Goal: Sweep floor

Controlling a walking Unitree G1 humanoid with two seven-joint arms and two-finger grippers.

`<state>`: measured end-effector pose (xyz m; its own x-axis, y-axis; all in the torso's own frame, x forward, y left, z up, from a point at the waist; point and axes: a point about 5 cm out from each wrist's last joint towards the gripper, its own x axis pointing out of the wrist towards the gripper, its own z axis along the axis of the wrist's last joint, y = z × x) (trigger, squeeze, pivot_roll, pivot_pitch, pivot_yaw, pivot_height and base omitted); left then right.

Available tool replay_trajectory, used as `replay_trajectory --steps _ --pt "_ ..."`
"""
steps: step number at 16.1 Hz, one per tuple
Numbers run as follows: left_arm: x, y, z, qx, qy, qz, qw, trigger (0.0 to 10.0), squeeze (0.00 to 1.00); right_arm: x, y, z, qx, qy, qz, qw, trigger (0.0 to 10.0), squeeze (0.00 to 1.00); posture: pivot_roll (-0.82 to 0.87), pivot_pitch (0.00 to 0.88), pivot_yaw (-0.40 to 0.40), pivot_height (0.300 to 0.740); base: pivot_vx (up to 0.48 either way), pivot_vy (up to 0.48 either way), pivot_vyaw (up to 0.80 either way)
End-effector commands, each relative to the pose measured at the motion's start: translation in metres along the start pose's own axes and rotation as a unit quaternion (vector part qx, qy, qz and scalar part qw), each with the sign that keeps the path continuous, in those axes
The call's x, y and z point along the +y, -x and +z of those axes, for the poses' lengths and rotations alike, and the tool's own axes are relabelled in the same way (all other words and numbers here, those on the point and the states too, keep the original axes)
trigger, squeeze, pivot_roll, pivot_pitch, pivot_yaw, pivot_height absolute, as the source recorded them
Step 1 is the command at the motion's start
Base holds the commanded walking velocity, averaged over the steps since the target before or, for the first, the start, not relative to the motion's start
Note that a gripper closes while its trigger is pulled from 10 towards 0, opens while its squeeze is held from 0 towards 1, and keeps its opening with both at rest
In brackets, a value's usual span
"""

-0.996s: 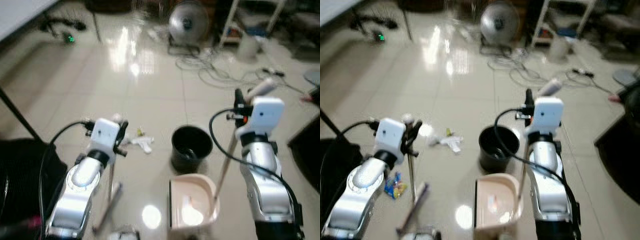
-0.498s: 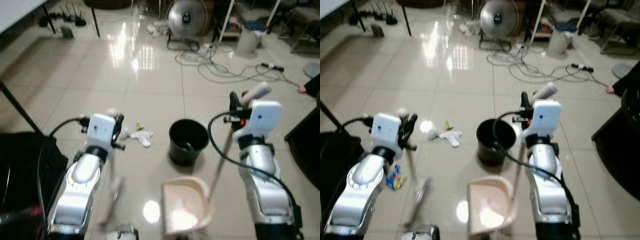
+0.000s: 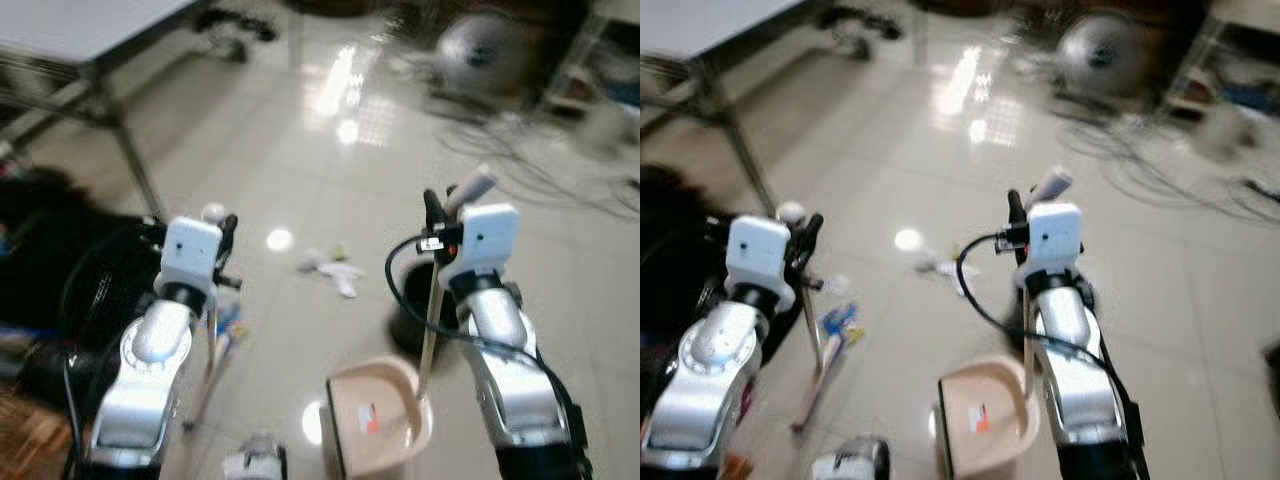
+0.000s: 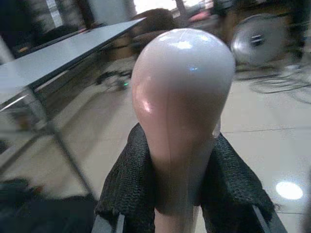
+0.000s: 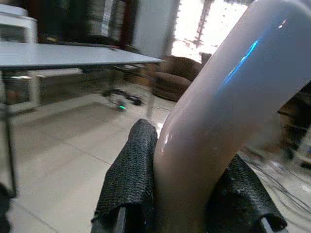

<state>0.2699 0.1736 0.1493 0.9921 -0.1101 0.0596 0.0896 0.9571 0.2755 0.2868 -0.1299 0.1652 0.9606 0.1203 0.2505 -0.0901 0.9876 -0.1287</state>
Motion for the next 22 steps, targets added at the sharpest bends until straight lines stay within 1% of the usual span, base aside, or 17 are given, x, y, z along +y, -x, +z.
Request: replay_trajectory --steps 1,2,3,4,9,15,17,19,22 --pt "-0.0019 -0.0017 0.0113 -0.024 -0.003 0.000 1.000 10.0 0.00 -0.0055 -0.0009 0.0045 -0.015 0.010 -0.008 1.000 10.0 0.00 0.17 0.098 -0.043 0.740 0.315 0.000 0.80" --pt "-0.0024 -0.0018 0.0114 -0.023 -0.003 0.000 1.000 10.0 0.00 -0.0078 -0.0009 0.0038 -0.017 0.011 -0.016 1.000 10.0 0.00 0.17 0.099 -0.042 0.740 0.315 0.000 0.80" --pt "-0.0034 -0.0023 0.0110 -0.022 -0.003 -0.002 1.000 10.0 0.00 -0.0112 0.0000 0.0031 -0.018 -0.011 -0.035 0.999 10.0 0.00 0.17 0.099 -0.041 0.740 0.319 0.000 0.00" --pt "-0.0036 -0.0023 0.0109 -0.022 -0.003 -0.003 1.000 10.0 0.00 -0.0120 0.0003 0.0030 -0.018 -0.016 -0.038 0.999 10.0 0.00 0.17 0.100 -0.038 0.740 0.319 0.000 0.00" --pt "-0.0050 -0.0024 0.0085 -0.016 -0.003 -0.009 1.000 10.0 0.00 -0.0141 0.0023 0.0011 -0.015 -0.021 -0.043 0.999 10.0 0.00 0.17 0.099 -0.035 0.740 0.316 0.000 0.00" --pt "-0.0056 -0.0038 0.0070 -0.013 -0.004 -0.011 1.000 10.0 0.00 -0.0141 0.0000 0.0011 -0.016 -0.015 -0.038 0.999 10.0 0.00 0.17 0.098 -0.037 0.740 0.319 0.000 0.00" --pt "-0.0062 -0.0047 0.0070 -0.014 -0.004 -0.011 1.000 10.0 0.00 -0.0145 -0.0011 0.0008 -0.014 0.000 -0.034 0.999 10.0 0.00 0.17 0.095 -0.041 0.740 0.319 0.000 0.00" --pt "-0.0063 -0.0054 0.0073 -0.016 -0.004 -0.012 1.000 10.0 0.00 -0.0151 -0.0024 0.0001 -0.011 0.004 -0.041 0.999 10.0 0.00 0.17 0.093 -0.040 0.740 0.321 0.000 0.80" --pt "-0.0081 -0.0058 0.0069 -0.017 -0.004 -0.014 1.000 10.0 0.00 -0.0130 -0.0033 0.0003 -0.015 0.005 -0.035 0.999 10.0 0.00 0.17 0.083 -0.040 0.740 0.319 0.000 0.80"
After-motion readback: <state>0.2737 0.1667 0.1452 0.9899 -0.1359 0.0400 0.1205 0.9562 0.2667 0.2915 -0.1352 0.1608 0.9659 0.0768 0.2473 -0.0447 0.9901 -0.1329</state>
